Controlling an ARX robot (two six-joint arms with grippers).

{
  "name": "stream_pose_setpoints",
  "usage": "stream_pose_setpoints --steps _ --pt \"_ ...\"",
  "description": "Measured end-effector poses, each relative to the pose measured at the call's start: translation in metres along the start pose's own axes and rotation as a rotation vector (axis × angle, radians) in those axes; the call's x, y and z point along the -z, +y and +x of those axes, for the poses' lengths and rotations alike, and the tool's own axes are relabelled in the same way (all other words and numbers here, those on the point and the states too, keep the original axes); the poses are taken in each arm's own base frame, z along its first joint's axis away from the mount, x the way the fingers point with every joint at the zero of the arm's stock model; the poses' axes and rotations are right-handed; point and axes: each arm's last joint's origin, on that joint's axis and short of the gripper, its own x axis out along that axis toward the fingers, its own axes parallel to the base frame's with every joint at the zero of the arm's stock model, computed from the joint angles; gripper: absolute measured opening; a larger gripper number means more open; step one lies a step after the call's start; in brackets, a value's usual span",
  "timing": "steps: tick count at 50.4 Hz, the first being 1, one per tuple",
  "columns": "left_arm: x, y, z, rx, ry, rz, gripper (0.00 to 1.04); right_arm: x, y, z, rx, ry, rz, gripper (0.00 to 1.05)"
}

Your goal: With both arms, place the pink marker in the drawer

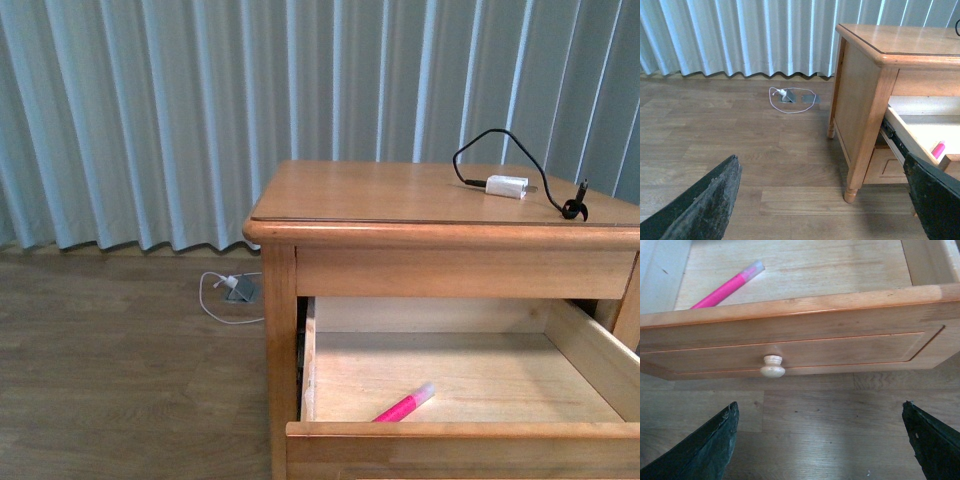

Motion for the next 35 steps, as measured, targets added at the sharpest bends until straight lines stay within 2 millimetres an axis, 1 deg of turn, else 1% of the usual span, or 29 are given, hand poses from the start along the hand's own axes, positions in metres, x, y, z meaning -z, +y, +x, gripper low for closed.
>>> stream_pose_setpoints --steps 3,16,25,30,35 --pt "0.0 0.0 0.0 0.0 0.0 0.0 0.99 -0.004 -0.001 0.021 0.017 0.034 -0.003 0.96" --pt "0.0 0.0 0.0 0.0 0.0 0.0 0.99 -0.013 -0.004 0.077 0.065 0.06 -0.008 0.96" --pt "0.0 0.0 0.0 0.0 0.0 0.0 0.99 -0.016 -0.004 0.102 0.075 0.034 -0.01 0.96" --pt "0.0 0.0 0.0 0.0 0.0 0.0 0.99 -0.023 -0.004 0.117 0.077 -0.011 -0.008 0.96" --pt "0.0 0.0 0.0 0.0 0.0 0.0 0.99 -0.035 -0.003 0.136 0.089 -0.089 -0.008 0.96"
